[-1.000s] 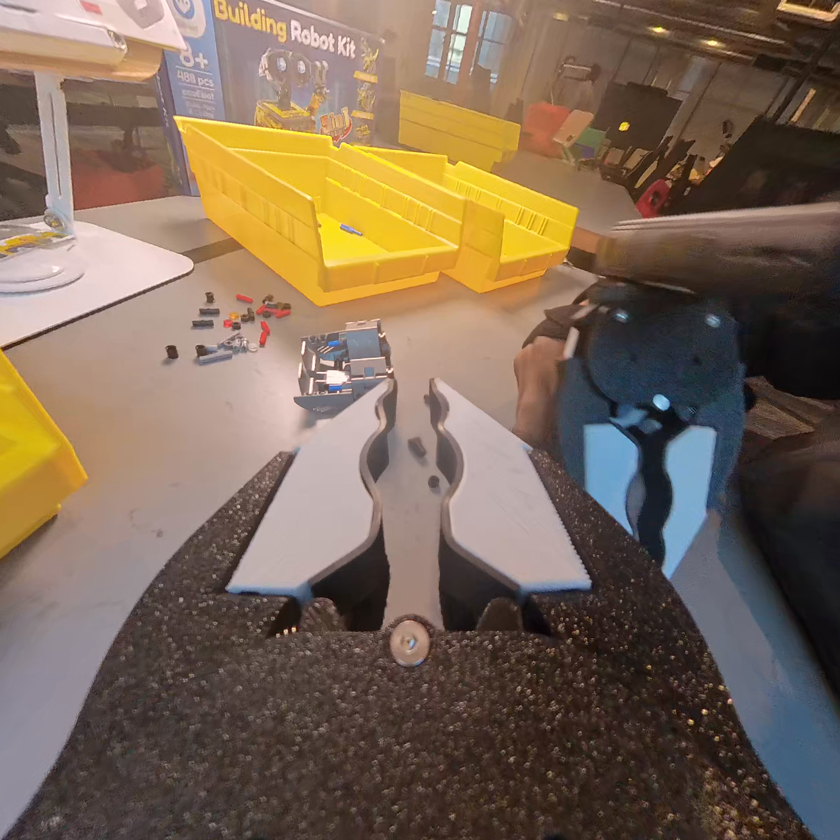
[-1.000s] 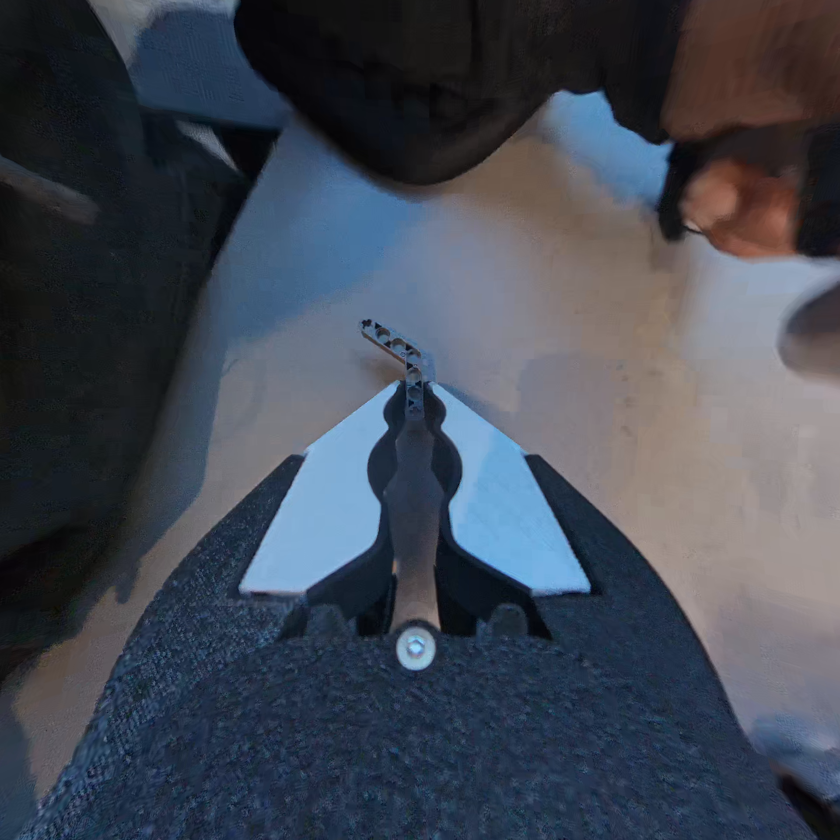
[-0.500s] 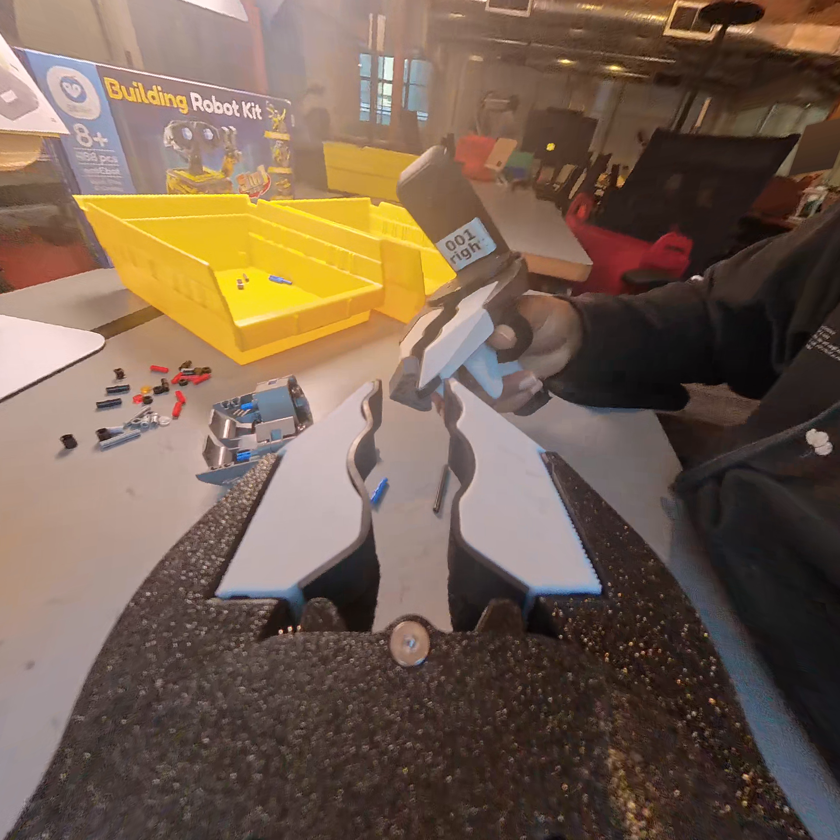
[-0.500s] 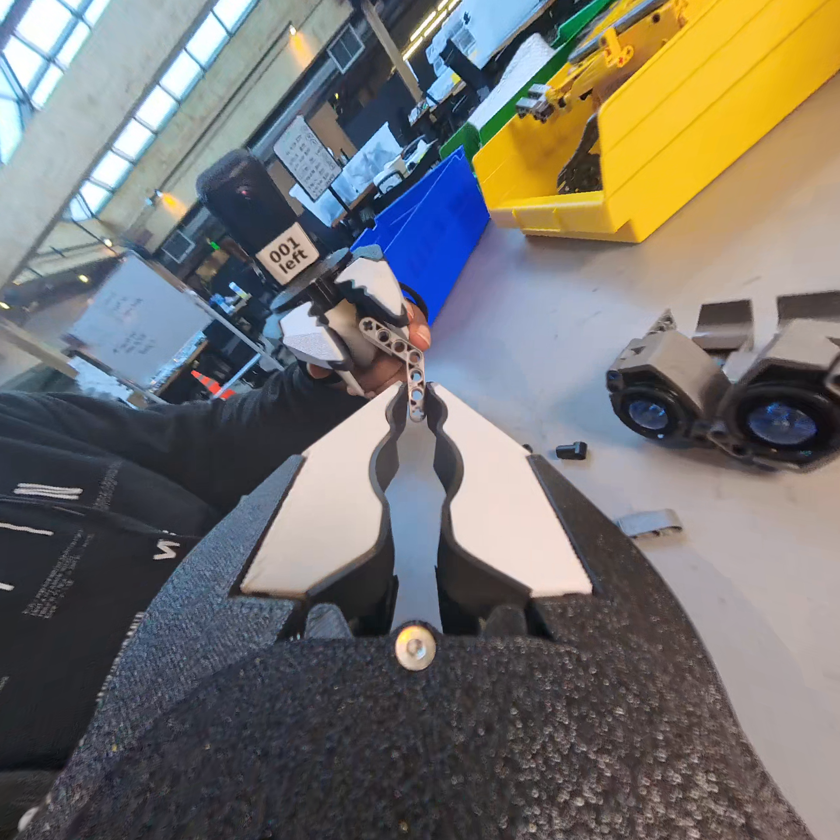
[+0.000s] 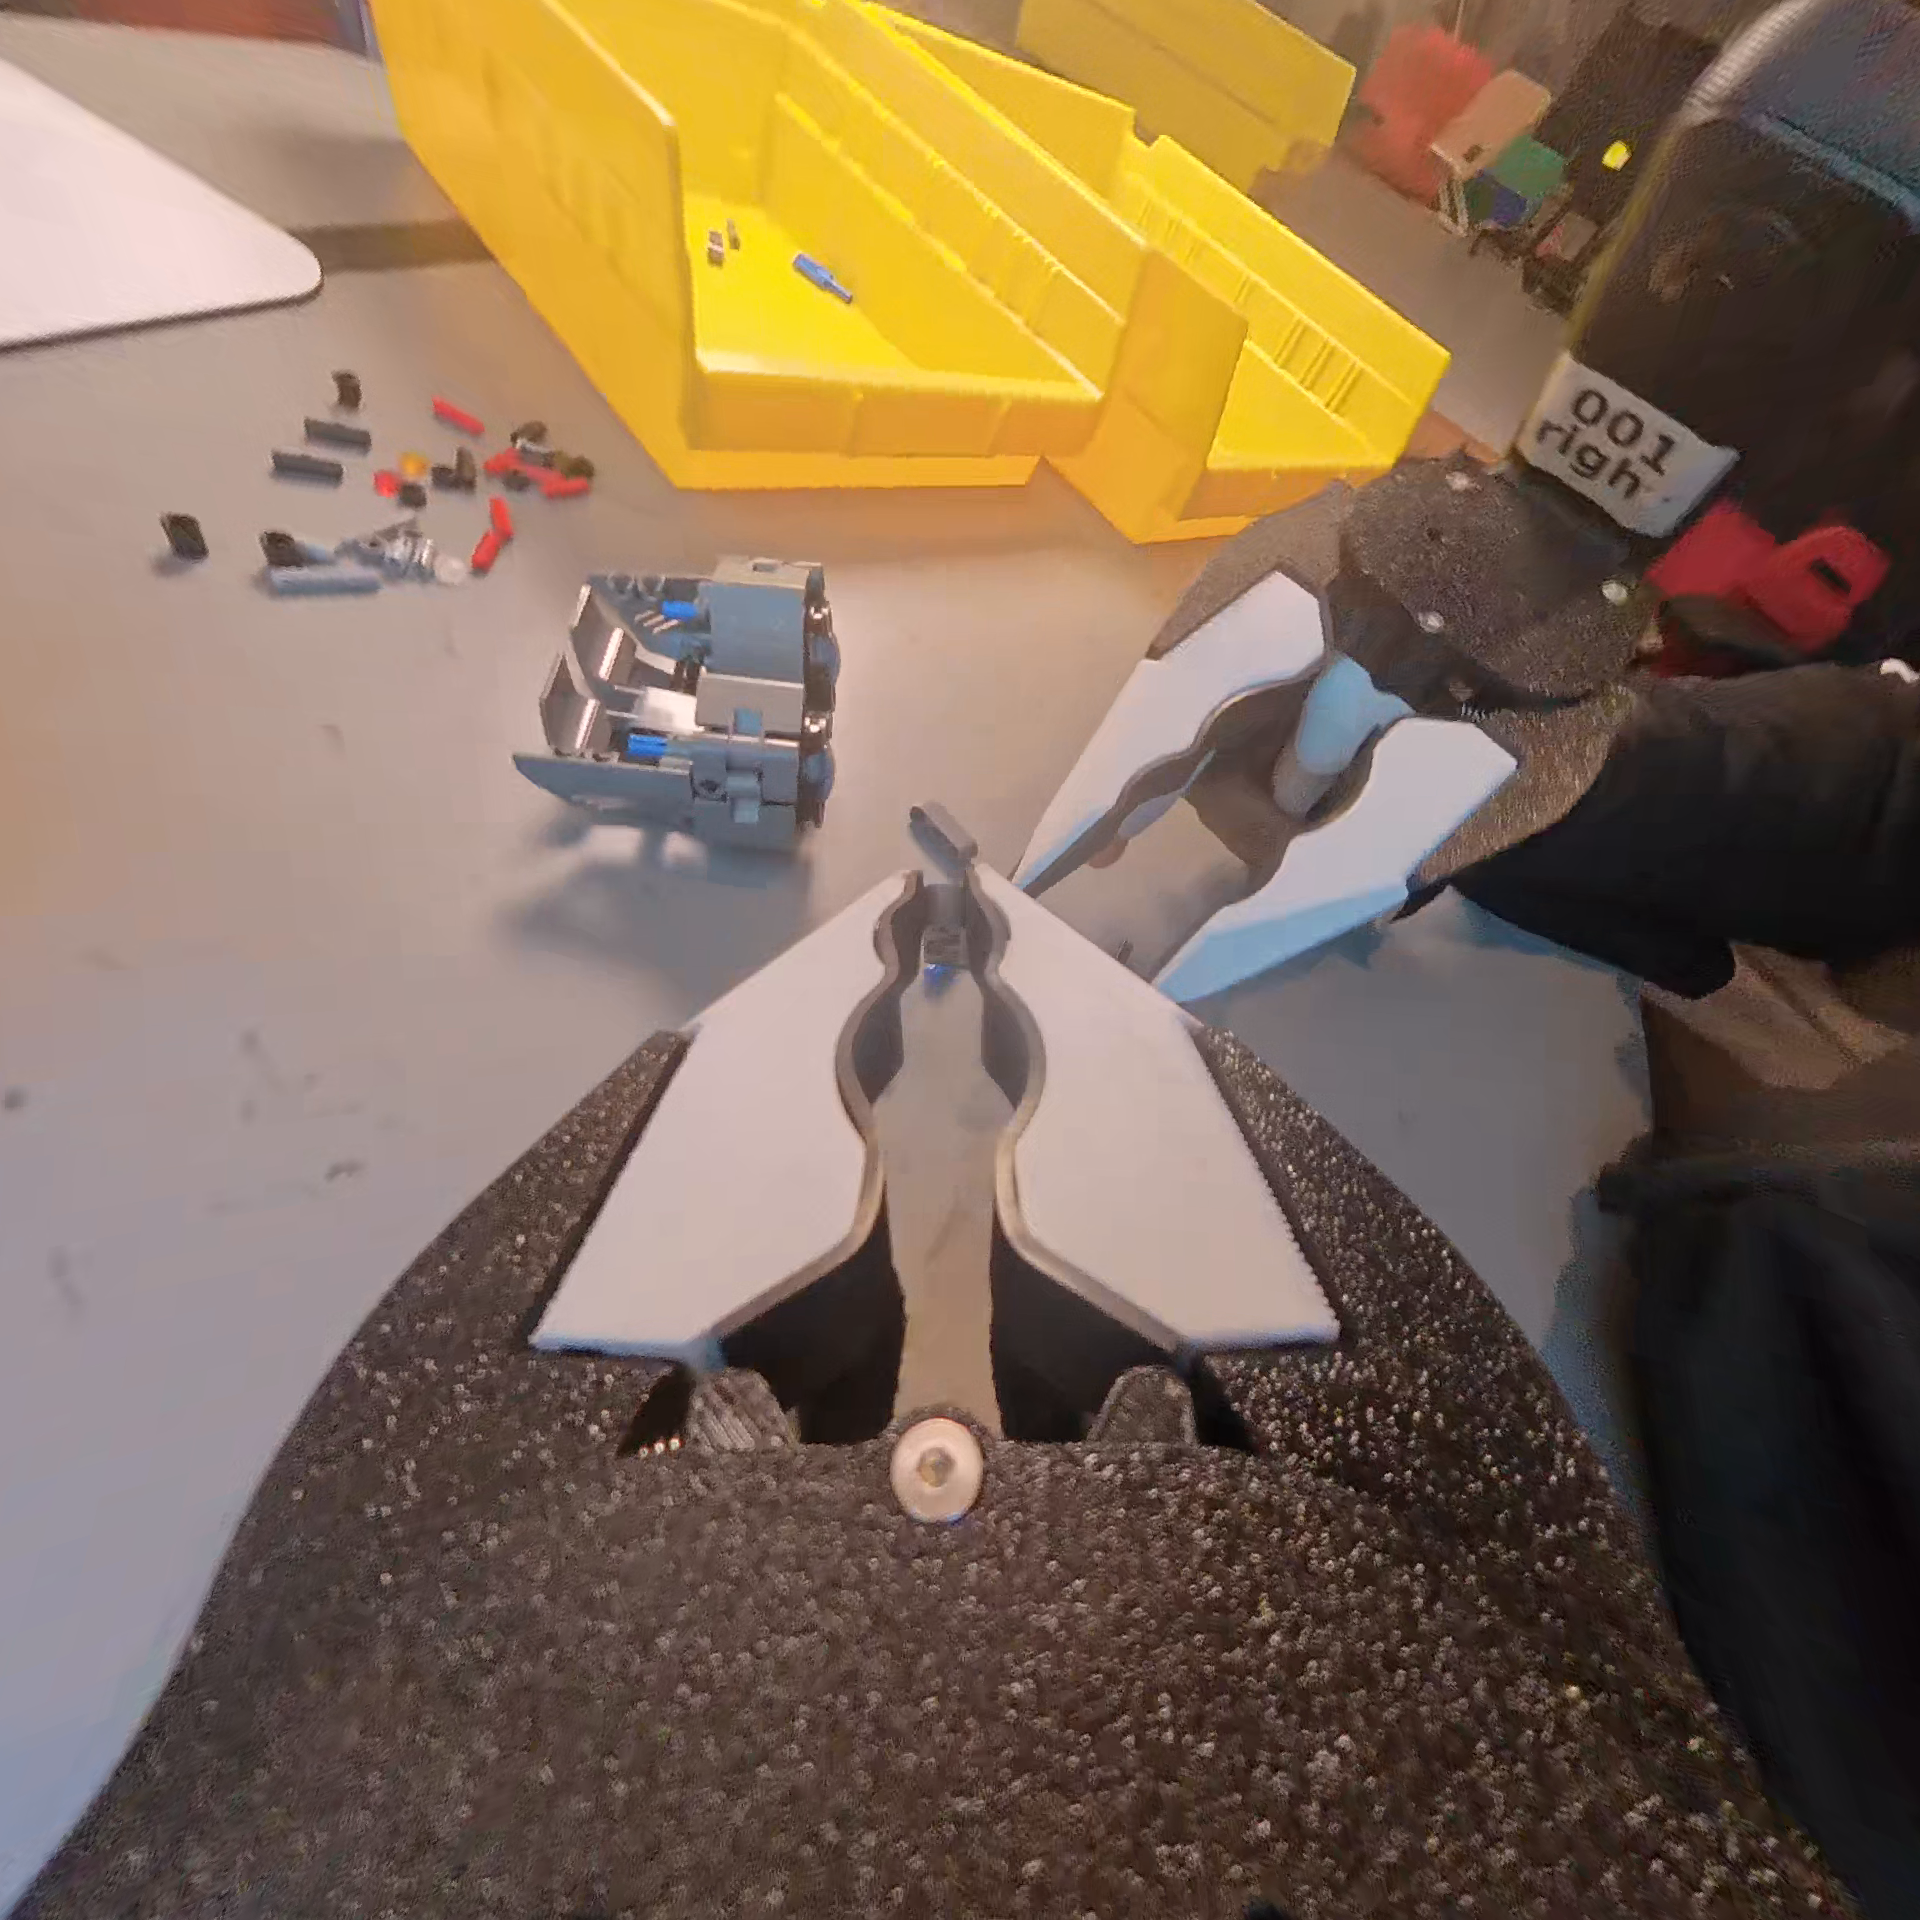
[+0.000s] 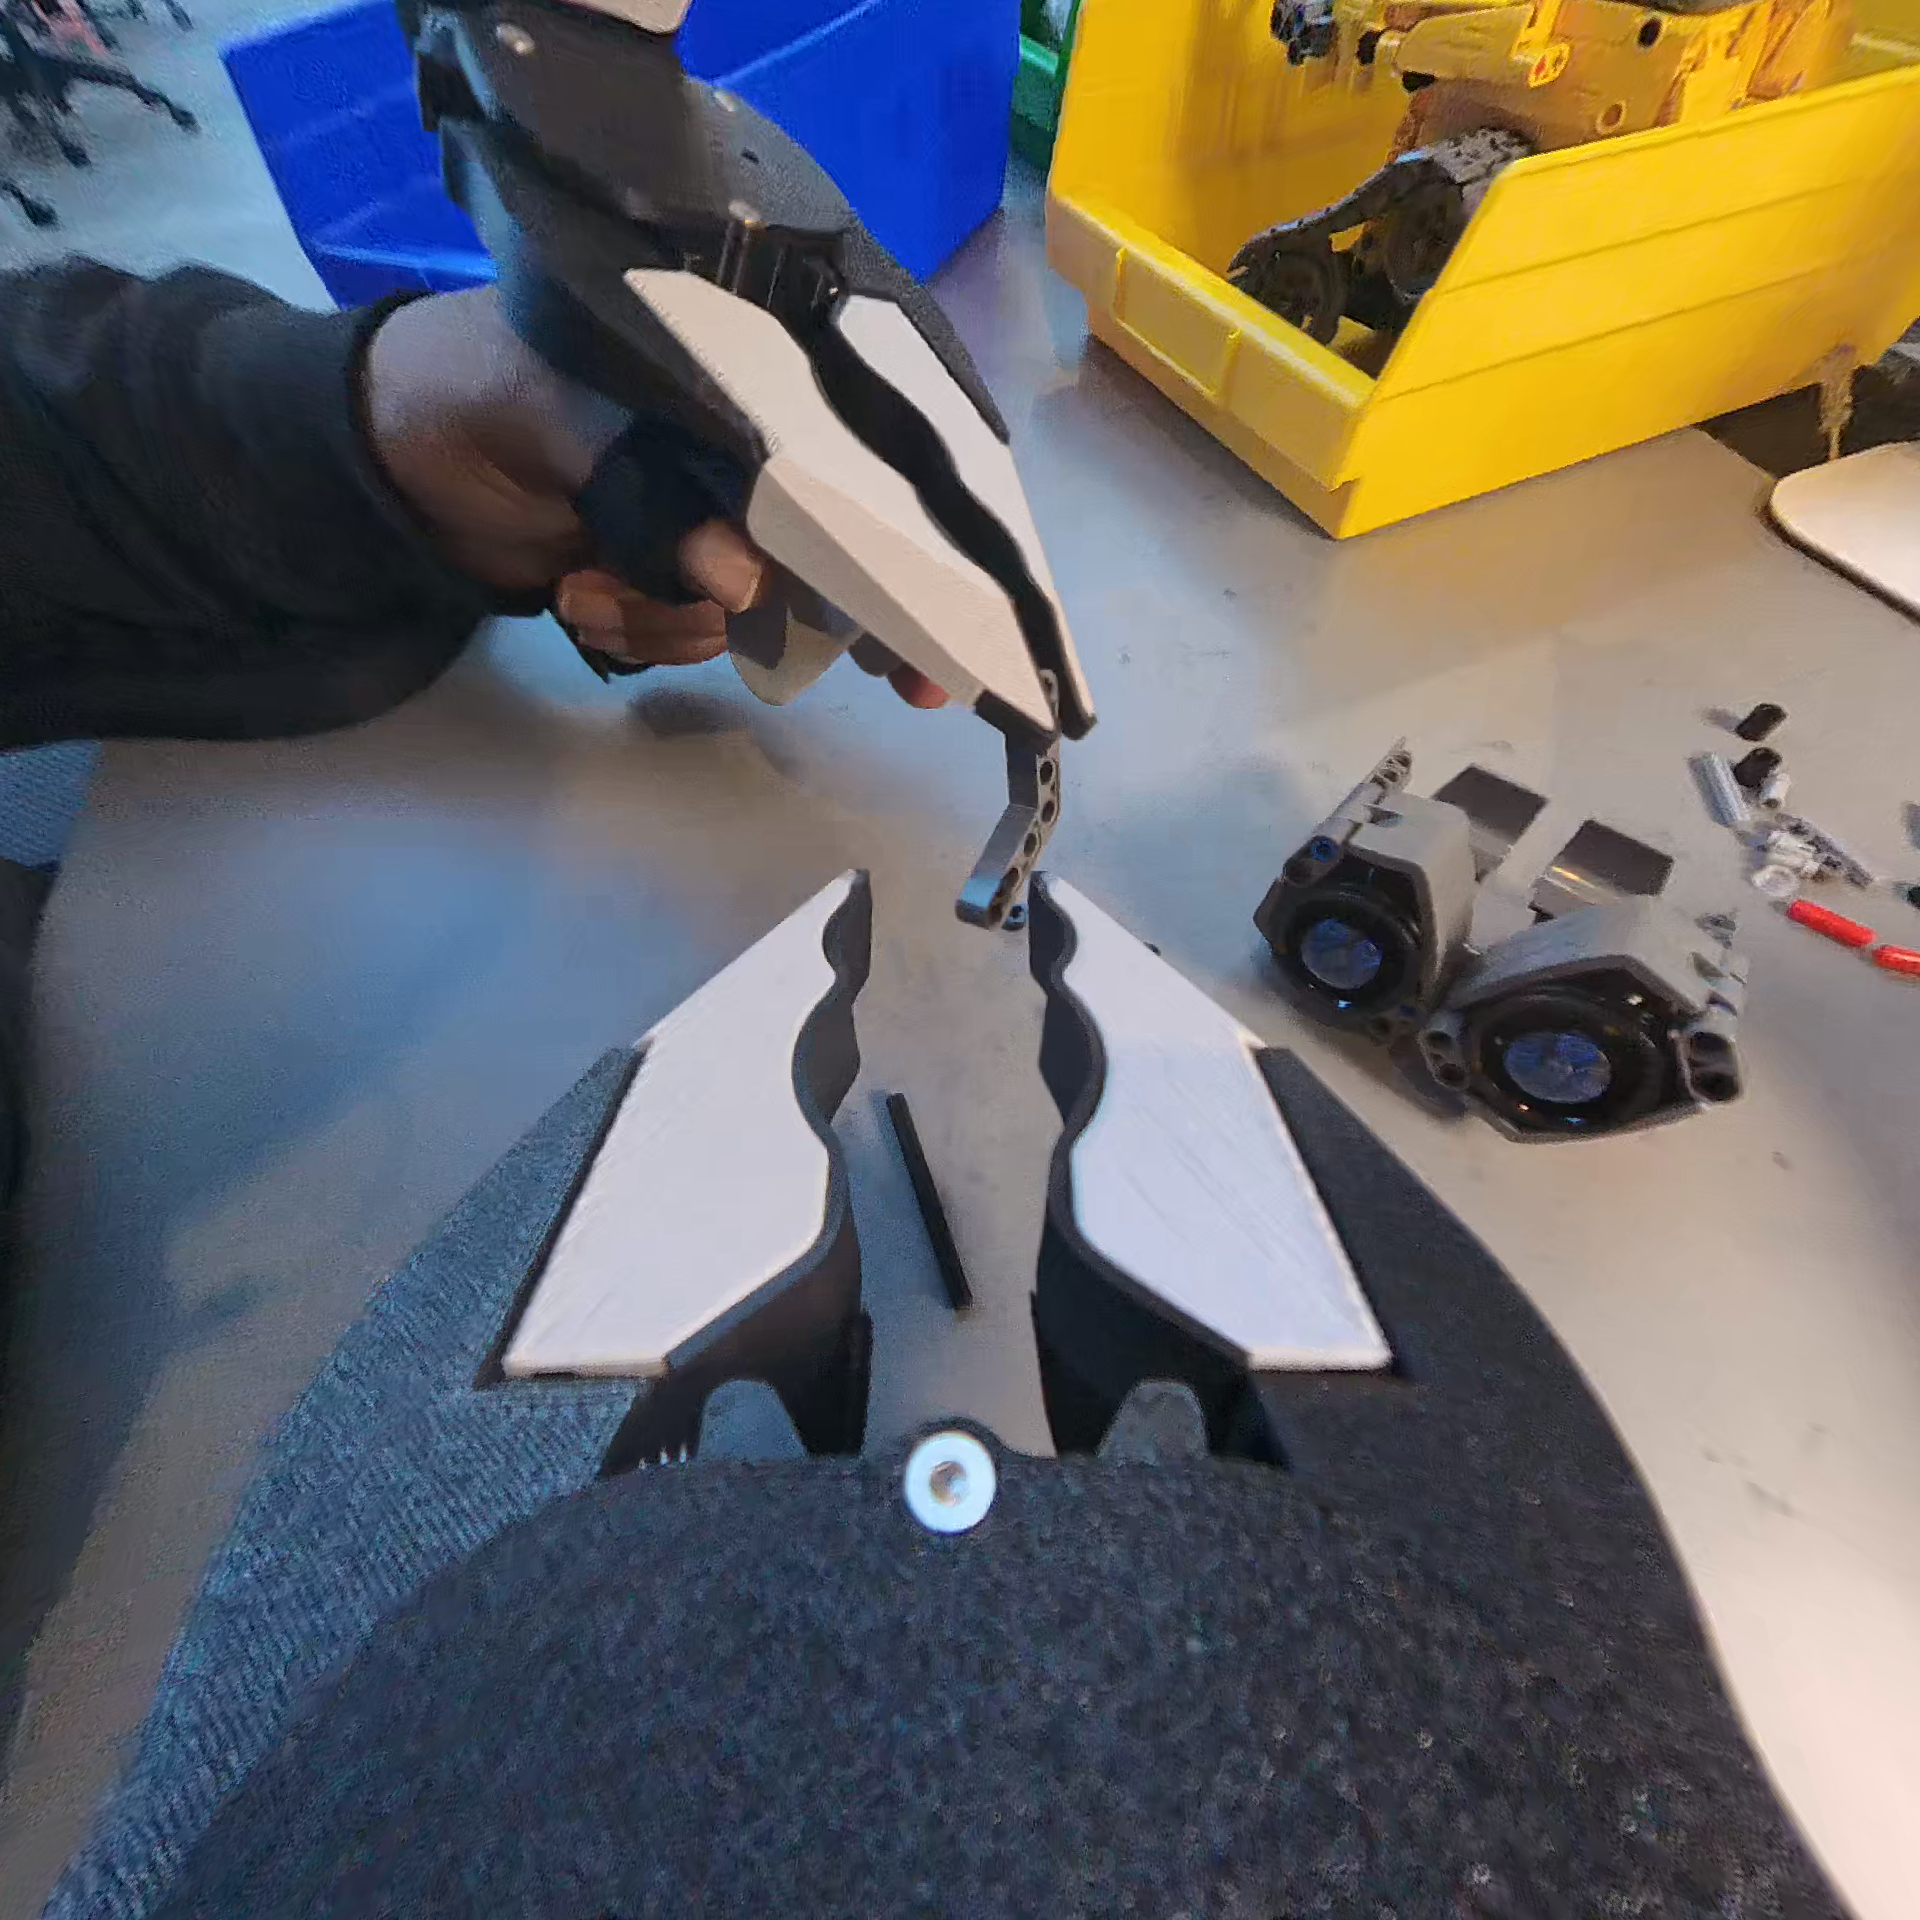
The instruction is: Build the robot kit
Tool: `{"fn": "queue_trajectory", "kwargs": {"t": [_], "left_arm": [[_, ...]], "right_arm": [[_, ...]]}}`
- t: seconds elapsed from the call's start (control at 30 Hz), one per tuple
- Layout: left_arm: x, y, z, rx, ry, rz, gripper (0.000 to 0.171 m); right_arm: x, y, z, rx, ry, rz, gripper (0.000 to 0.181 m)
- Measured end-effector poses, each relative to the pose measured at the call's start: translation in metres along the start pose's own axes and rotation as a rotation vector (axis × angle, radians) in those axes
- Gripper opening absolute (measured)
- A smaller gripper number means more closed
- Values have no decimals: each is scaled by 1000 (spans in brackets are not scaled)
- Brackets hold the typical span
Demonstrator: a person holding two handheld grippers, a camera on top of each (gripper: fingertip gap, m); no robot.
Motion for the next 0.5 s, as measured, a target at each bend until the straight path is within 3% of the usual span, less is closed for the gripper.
{"fn": "queue_trajectory", "kwargs": {"t": [0.07, 0.13, 0.23, 0.3, 0.37, 0.5], "left_arm": [[-3, 2, -1, 66, 17, -2, 7], [-5, 3, -2, 136, 42, 5, 7], [-3, 2, -5, 185, 86, 35, 7], [3, -2, -3, 204, 200, 88, 11], [13, -10, -5, 262, 335, 172, 28], [26, -16, -8, 320, 487, 267, 29]], "right_arm": [[-6, 0, -1, 55, 73, -38, 27], [-9, -1, 1, 91, 133, -55, 8], [-7, -3, 5, 6, 74, -18, 7], [-2, -5, 8, -180, -62, 56, 6], [6, -11, 12, -429, -268, 195, 5], [21, -16, 16, -810, -699, 442, 0]]}}
Point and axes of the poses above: each gripper's, where its closed fingertips meet, x back along the fingers, y out of its underside, z = x × y across the jaws, the point moved 7 cm from there along x, back along the fingers, and after that the axes turned 7 degrees about -z, right-handed, at the moved point
